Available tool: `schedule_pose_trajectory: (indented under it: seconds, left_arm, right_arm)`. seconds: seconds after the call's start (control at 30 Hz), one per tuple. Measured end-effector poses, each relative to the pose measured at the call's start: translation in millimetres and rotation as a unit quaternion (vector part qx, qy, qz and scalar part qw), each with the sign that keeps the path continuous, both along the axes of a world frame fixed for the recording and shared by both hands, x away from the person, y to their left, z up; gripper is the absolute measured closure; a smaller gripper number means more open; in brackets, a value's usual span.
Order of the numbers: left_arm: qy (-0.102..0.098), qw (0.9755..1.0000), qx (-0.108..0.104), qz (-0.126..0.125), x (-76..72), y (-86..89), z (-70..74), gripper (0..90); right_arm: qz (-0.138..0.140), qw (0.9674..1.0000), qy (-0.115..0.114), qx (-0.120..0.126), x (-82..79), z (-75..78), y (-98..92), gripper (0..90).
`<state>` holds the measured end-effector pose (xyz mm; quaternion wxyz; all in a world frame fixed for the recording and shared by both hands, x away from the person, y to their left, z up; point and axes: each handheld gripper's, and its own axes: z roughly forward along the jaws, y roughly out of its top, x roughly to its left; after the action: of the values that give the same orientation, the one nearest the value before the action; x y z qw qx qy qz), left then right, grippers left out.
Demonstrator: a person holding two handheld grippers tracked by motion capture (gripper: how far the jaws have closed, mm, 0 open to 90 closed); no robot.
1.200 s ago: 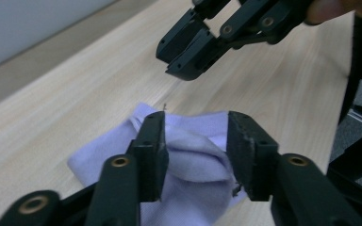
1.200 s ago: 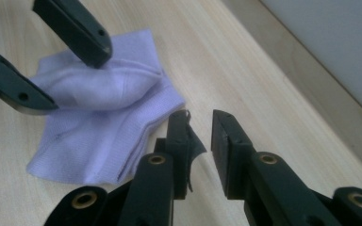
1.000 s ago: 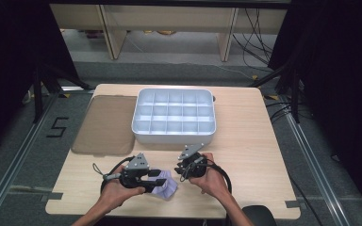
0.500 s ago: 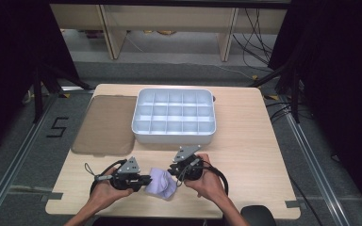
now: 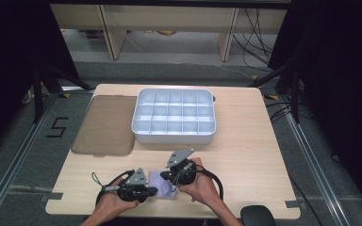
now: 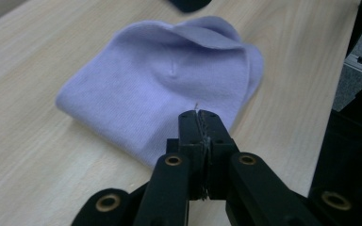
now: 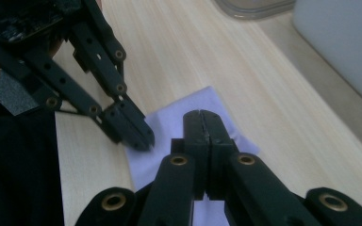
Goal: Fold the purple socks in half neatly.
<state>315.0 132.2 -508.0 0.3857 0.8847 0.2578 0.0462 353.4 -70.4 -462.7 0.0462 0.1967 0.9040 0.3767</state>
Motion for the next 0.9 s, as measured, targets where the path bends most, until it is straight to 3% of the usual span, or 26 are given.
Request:
schedule_pose_trajectory:
  seconds: [0.03,0.1,0.2,0.3,0.33,0.4,0.47,0.53,0.57,0.6,0.7,0.83,0.9]
  left_arm:
    - [0.009,0.9998,-0.012,0.01,-1.9,-2.5,-0.6,86.6]
    - [0.006,0.9999,-0.005,0.007,-0.8,-2.1,-0.8,86.0]
    - [0.004,0.9999,-0.012,0.004,-0.7,-0.7,-1.5,85.7]
    - [-0.001,1.0,-0.005,0.005,-1.1,-0.2,-1.8,85.5]
    - [0.007,0.9998,-0.016,0.014,-3.1,-1.8,-2.5,85.5]
    - [-0.002,0.9999,-0.011,0.009,-2.8,-1.8,-2.2,85.5]
    - [-0.006,1.0,0.0,-0.001,-2.1,-0.8,-1.3,85.5]
    - [-0.007,0.9999,-0.003,0.009,-3.4,-2.3,-1.5,85.3]
    - [-0.006,0.9999,-0.004,0.009,-3.4,-2.3,-1.4,84.8]
    - [-0.006,1.0,0.001,0.005,-2.7,-1.4,-0.4,83.5]
    - [-0.01,0.9999,-0.006,0.011,-1.7,-1.6,3.6,80.1]
    - [-0.046,0.9984,-0.009,0.031,13.0,0.6,13.5,80.4]
    - [-0.064,0.9973,-0.002,0.035,22.8,0.4,14.9,81.4]
  right_arm:
    - [0.001,1.0,0.0,-0.005,0.2,-1.9,3.0,90.0]
    - [0.009,0.9999,0.005,-0.01,1.6,-7.8,9.6,90.0]
    - [0.009,0.9993,0.007,-0.034,1.1,-13.9,14.5,90.0]
    - [-0.004,0.9976,-0.007,-0.069,2.8,-19.1,6.4,90.0]
    - [-0.008,0.9974,-0.005,-0.071,4.3,-21.1,1.5,90.0]
    - [-0.014,0.9965,-0.013,-0.081,8.1,-23.0,-7.8,90.0]
    - [-0.001,0.9962,-0.023,-0.084,12.9,-24.0,-12.9,90.0]
    - [-0.011,0.9962,-0.014,-0.085,12.0,-25.1,-13.6,90.0]
    - [0.012,0.9957,-0.033,-0.086,15.6,-25.6,-13.6,90.0]
    - [-0.004,0.9963,-0.023,-0.083,12.2,-25.1,-13.1,90.0]
    - [-0.011,0.997,-0.02,-0.074,7.9,-20.8,-12.8,89.4]
    - [-0.008,0.9984,-0.018,-0.052,-0.1,-13.6,-11.4,88.7]
    - [-0.02,0.9981,-0.008,-0.058,-6.5,-11.6,-10.7,88.7]
